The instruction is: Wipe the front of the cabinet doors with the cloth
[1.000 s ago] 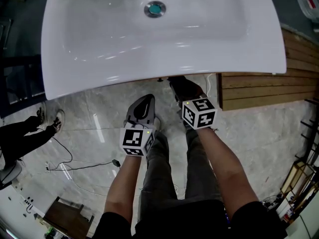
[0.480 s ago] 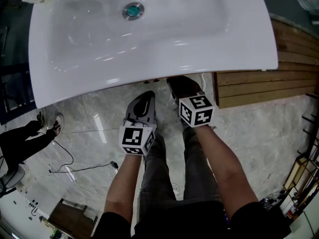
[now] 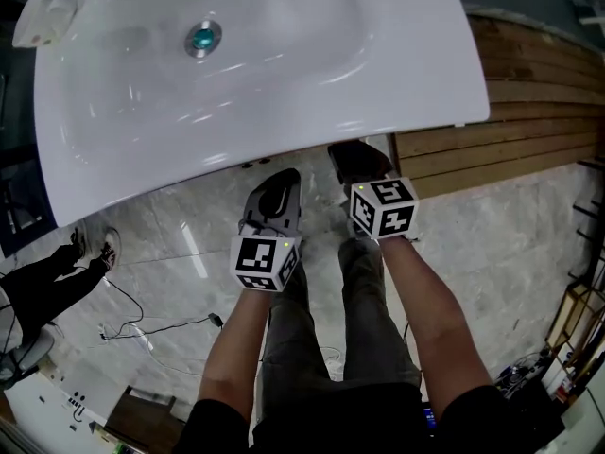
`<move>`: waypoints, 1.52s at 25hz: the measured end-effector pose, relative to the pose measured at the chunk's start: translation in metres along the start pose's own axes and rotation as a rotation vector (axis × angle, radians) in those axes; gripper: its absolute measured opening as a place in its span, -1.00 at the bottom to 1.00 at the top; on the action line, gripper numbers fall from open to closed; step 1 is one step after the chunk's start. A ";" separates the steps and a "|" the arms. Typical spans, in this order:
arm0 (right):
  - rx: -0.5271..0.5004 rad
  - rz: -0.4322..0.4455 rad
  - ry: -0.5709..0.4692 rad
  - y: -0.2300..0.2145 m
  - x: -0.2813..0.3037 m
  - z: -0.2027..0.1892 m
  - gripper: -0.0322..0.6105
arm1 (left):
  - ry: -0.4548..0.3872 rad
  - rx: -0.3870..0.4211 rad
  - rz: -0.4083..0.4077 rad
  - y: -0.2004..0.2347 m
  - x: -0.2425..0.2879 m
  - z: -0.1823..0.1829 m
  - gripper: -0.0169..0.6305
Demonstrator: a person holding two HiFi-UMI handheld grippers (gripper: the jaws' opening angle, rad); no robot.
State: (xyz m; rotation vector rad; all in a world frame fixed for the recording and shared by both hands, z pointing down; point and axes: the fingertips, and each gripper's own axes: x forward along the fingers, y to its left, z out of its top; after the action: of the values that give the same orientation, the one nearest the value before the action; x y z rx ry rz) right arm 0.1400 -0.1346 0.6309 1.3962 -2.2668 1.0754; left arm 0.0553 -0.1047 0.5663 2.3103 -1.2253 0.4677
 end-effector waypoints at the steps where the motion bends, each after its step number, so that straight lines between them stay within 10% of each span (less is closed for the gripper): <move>1: 0.001 -0.005 -0.001 -0.005 -0.003 0.000 -0.57 | 0.001 0.004 -0.006 -0.005 0.004 0.001 -0.92; 18: -0.022 -0.033 0.012 -0.063 -0.033 0.007 -0.56 | 0.015 0.019 -0.033 -0.049 0.042 0.001 -0.92; 38: -0.007 -0.014 -0.016 0.002 -0.085 0.038 -0.56 | -0.016 -0.046 -0.012 -0.038 -0.024 0.035 -0.92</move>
State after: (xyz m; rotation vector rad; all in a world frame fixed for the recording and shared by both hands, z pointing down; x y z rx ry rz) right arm 0.1861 -0.1059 0.5558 1.4213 -2.2664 1.0539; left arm 0.0764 -0.0898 0.5152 2.2854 -1.2169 0.4136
